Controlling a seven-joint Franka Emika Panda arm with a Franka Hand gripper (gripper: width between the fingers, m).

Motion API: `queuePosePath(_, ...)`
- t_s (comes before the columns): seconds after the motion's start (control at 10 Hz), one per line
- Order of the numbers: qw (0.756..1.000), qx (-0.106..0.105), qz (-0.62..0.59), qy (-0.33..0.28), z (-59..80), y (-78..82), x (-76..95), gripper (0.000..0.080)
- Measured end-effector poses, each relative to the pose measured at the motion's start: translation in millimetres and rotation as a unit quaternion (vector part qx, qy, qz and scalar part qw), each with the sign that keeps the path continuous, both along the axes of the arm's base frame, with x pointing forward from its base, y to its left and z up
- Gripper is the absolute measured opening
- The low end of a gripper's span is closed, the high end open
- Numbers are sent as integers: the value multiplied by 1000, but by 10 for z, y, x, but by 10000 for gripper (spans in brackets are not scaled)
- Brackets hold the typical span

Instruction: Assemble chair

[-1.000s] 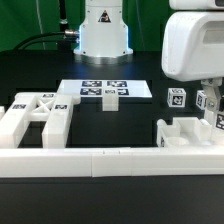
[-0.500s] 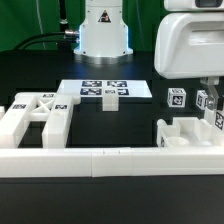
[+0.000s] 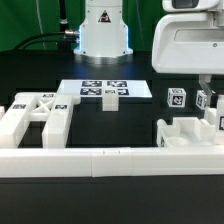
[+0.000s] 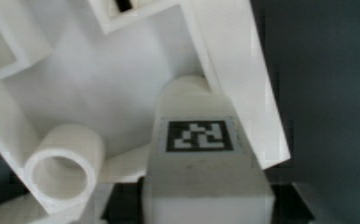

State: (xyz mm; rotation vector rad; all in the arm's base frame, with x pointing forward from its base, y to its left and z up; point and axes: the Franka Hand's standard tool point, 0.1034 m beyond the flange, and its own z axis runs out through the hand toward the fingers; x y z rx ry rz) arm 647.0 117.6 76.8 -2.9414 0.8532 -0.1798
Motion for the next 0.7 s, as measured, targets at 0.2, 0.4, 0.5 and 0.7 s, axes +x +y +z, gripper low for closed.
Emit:
queuePosePath(0.2,994,13,-111,11,-4,26,-17,287)
queuePosePath(0.4,994,12,-107,10,-4,23,-16,287)
queuePosePath(0.5,996,10,-89,10,-6,25,-16,287)
queuePosePath(0.7,998,7,-61,9,-9,31,-18,585)
